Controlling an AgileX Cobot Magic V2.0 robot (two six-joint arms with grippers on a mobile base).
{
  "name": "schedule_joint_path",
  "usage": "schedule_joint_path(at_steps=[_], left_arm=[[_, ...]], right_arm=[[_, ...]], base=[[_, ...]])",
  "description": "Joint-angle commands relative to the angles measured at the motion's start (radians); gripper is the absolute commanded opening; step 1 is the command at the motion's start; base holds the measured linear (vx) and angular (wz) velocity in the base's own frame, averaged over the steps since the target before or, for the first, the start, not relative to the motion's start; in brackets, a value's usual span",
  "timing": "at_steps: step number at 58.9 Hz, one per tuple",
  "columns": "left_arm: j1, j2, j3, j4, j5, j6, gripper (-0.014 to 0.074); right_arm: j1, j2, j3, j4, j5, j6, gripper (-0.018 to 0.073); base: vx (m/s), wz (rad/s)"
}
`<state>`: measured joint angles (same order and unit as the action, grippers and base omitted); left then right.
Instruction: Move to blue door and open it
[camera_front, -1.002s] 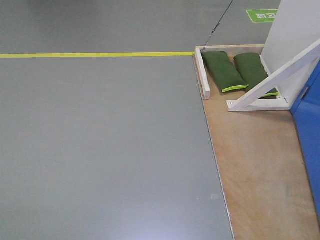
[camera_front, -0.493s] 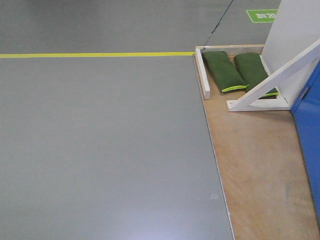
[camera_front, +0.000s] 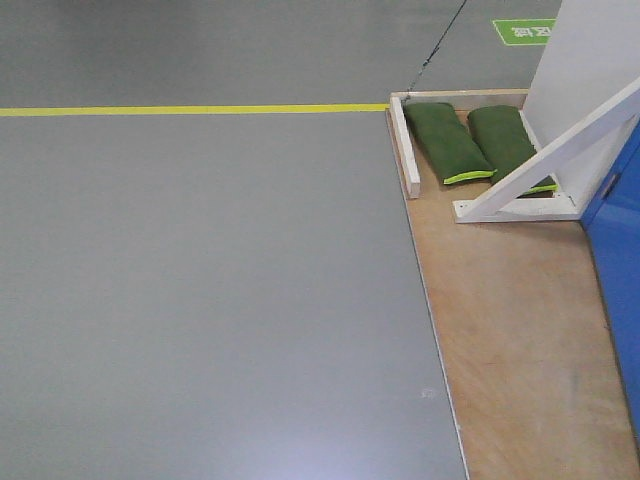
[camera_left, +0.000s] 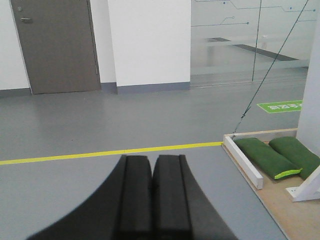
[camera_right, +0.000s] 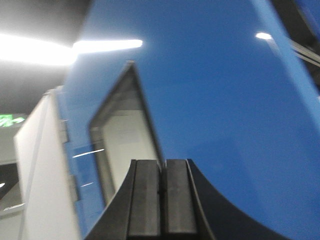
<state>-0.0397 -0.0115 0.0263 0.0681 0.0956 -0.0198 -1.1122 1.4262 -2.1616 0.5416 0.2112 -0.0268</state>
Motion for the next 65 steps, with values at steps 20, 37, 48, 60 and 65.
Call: schedule_joint_path(at_steps=[20,37,48,60,65], left_arm=[[0.001,-0.014,-0.027,-0.002,-0.084,-0.007,0.0073],[0.001,-0.014,-0.027,-0.002,-0.084,-0.007,0.0073],[0.001,-0.014,-0.027,-0.002,-0.084,-0.007,0.0073],[0.001,-0.014,-0.027,-0.002,-0.084,-0.007,0.0073],[0.001,-0.014,-0.027,-0.002,-0.084,-0.007,0.0073]], right_arm=[[-0.350,0.165,-0.018,0.578,-0.039,-0.004,-0.0001],[-0.378,0.298,-0.018,0.645,0.013,-0.012,-0.0001],[-0.376,0.353,-0.018,0.687,0.102,-0.012,-0.0001],[-0.376,0.376,-0.018,0.758,0.171,-0.012,-0.0001],[-0.373,0.382,-0.018,0.763,0.200,-0.012,-0.0001]], base=[[0.00,0.00],[0.00,0.00],[0.00,0.00],[0.00,0.00],[0.00,0.00]])
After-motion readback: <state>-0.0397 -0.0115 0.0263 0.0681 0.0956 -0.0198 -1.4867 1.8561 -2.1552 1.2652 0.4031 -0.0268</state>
